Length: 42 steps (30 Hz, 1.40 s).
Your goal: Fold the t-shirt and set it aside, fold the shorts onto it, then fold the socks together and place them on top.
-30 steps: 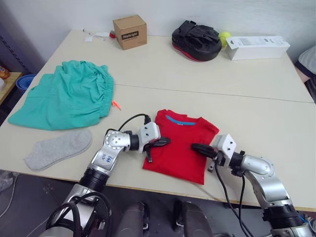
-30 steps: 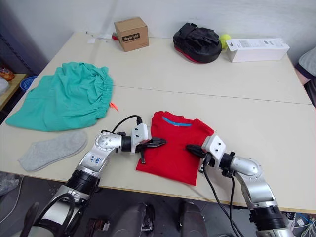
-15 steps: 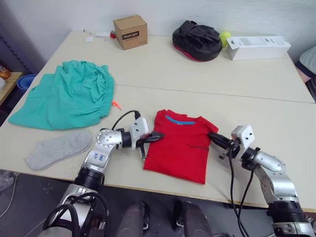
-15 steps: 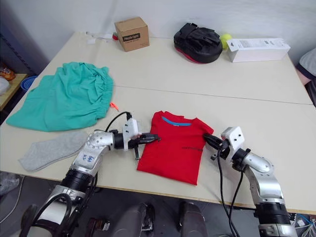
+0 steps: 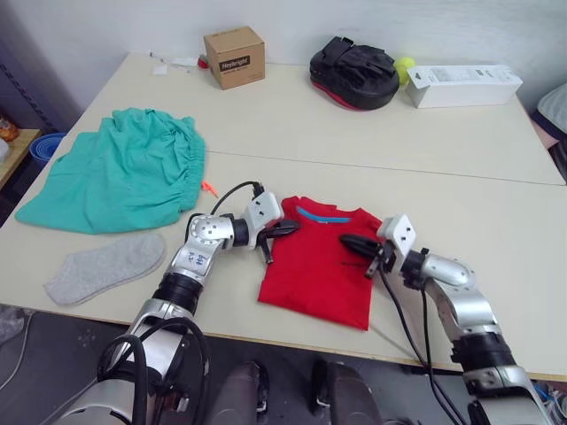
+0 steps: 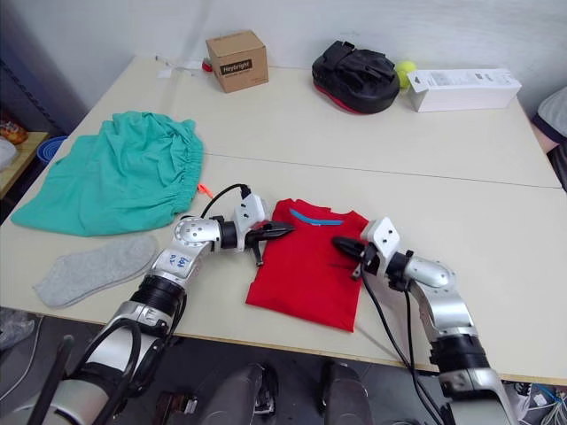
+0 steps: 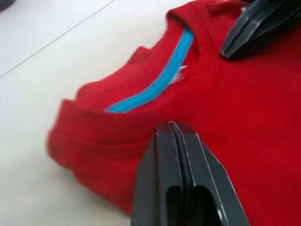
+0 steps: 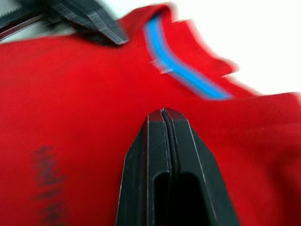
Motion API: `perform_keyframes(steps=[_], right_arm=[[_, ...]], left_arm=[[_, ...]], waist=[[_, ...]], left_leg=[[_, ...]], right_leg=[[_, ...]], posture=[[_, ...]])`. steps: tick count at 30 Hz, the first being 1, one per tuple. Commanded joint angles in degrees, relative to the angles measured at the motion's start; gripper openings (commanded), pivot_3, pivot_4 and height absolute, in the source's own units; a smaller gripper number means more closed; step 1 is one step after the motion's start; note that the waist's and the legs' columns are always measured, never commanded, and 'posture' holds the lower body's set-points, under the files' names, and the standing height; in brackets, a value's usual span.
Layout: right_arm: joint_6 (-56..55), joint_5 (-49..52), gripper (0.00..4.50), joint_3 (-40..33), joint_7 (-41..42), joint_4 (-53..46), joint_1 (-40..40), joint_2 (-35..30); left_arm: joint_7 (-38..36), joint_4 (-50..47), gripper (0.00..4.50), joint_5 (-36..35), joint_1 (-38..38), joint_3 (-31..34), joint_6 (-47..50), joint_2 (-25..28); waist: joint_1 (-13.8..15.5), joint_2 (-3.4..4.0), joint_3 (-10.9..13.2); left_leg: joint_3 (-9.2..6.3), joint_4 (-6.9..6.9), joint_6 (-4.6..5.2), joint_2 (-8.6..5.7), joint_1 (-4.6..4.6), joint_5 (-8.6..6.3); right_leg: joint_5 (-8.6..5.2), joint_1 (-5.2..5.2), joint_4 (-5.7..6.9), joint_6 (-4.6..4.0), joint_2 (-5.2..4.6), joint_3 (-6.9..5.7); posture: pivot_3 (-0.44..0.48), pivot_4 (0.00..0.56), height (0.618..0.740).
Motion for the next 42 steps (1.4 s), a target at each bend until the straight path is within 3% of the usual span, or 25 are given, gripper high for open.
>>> perform_keyframes(steps=[1, 5, 8, 10, 12, 16, 23, 25, 26, 34, 42], right_arm=[[-2.2, 1.0, 0.01, -4.6, -2.9, 3.5, -1.9, -0.5], [-4.9, 0.9, 0.01, -7.1, -2.8, 7.3, -2.4, -1.8], [-3.2, 3.7, 0.01, -9.7, -1.7, 4.3, -1.2, -3.2], [1.9, 7.0, 0.01, -10.9, 0.4, -0.5, 0.7, -4.9], [13.7, 14.6, 0.00, -13.2, 1.9, -8.9, 3.9, -7.9], [32.3, 22.9, 0.90, -15.8, 3.3, -22.8, 10.9, -17.8], [66.2, 35.7, 3.40, -19.3, -0.8, -30.6, 16.0, -31.7], [73.6, 39.7, 4.10, -19.5, -3.9, -30.9, 14.5, -30.2], [76.6, 40.4, 4.41, -19.0, -5.7, -31.0, 13.7, -29.4], [88.4, 39.3, 4.46, -13.2, -19.1, -32.0, 6.9, -14.7], [93.3, 38.2, 4.46, -8.9, -24.7, -34.9, 4.8, -4.6]], left_arm=[[6.1, 1.9, 0.02, 1.4, -2.0, 2.0, -1.9, -0.6], [5.1, 1.0, 0.02, -0.5, -2.0, 4.1, -4.4, 0.9], [-0.3, -5.7, 0.02, -6.8, 0.3, 7.2, -4.3, 2.1], [-5.6, -13.5, 0.02, -13.1, 2.7, 9.0, 0.4, 3.3], [-10.7, -22.1, 0.41, -18.4, 5.9, 9.9, 6.3, 6.3], [-16.4, -34.7, 1.57, -24.9, 12.4, 12.4, 13.6, 13.7], [-24.8, -46.7, 3.85, -28.7, 28.4, 15.1, 15.5, 24.9], [-25.6, -48.6, 4.46, -31.4, 31.4, 16.5, 18.2, 26.4], [-26.3, -49.0, 4.50, -32.0, 32.3, 17.1, 17.5, 26.6], [-25.6, -54.1, 4.50, -34.1, 37.7, 20.2, 18.2, 27.8], [-23.1, -54.3, 4.50, -32.7, 37.4, 20.6, 16.8, 27.2]], waist=[[0.0, 0.00, 0.0], [-0.2, 0.00, 0.0], [-0.5, 0.00, 0.0], [-1.0, 0.01, 0.0], [-1.2, 0.04, 0.0], [-1.3, 0.23, 0.1], [-1.1, 0.37, 0.1], [-1.1, 0.36, 0.1], [-1.0, 0.36, 0.1], [-1.8, -0.05, -0.2], [-2.9, -0.65, -0.6]], left_leg=[[-0.02, -0.01, -0.01, 0.00, -0.01, 0.00], [-0.01, -0.09, -0.04, 0.00, -0.03, -0.02], [0.01, -0.09, -0.03, 0.00, -0.11, -0.02], [0.00, -0.09, -0.04, 0.01, -0.12, -0.02], [-0.06, -0.09, -0.04, 0.02, -0.13, -0.02], [-0.17, -0.08, -0.06, 0.05, -0.13, -0.04], [-0.19, -0.40, -0.34, 0.08, 0.08, -0.38], [-0.22, -0.42, -0.36, 0.08, 0.07, -0.40], [-0.23, -0.44, -0.36, 0.08, 0.06, -0.40], [-0.18, -0.84, -0.48, 0.07, 0.14, -0.34], [-0.18, -0.99, -0.67, 0.16, 0.32, -0.25]], right_leg=[[0.00, -0.01, 0.00, 0.00, 0.00, -0.01], [0.00, -0.04, -0.05, 0.00, 0.01, -0.03], [0.00, -0.09, -0.07, 0.00, 0.02, -0.06], [0.00, -0.09, -0.07, 0.00, 0.01, -0.05], [0.00, -0.06, -0.11, 0.00, 0.01, -0.06], [-0.01, -0.05, -0.16, -0.02, 0.00, -0.03], [-0.07, 0.02, -0.54, -0.14, -0.09, 0.04], [-0.09, 0.01, -0.56, -0.18, -0.10, 0.03], [-0.09, 0.01, -0.58, -0.19, -0.10, 0.03], [-0.11, -0.03, -0.74, -0.24, -0.06, 0.01], [-0.19, 0.01, -0.57, -0.38, 0.06, 0.02]], posture=[[0.000, 0.150, 0.740], [0.000, 0.150, 0.740], [0.000, 0.150, 0.740], [0.000, 0.150, 0.740], [0.000, 0.150, 0.740], [0.000, 0.150, 0.740], [0.000, 0.150, 0.740], [0.000, 0.150, 0.740], [0.000, 0.150, 0.740], [0.000, 0.150, 0.740], [0.000, 0.150, 0.740]])
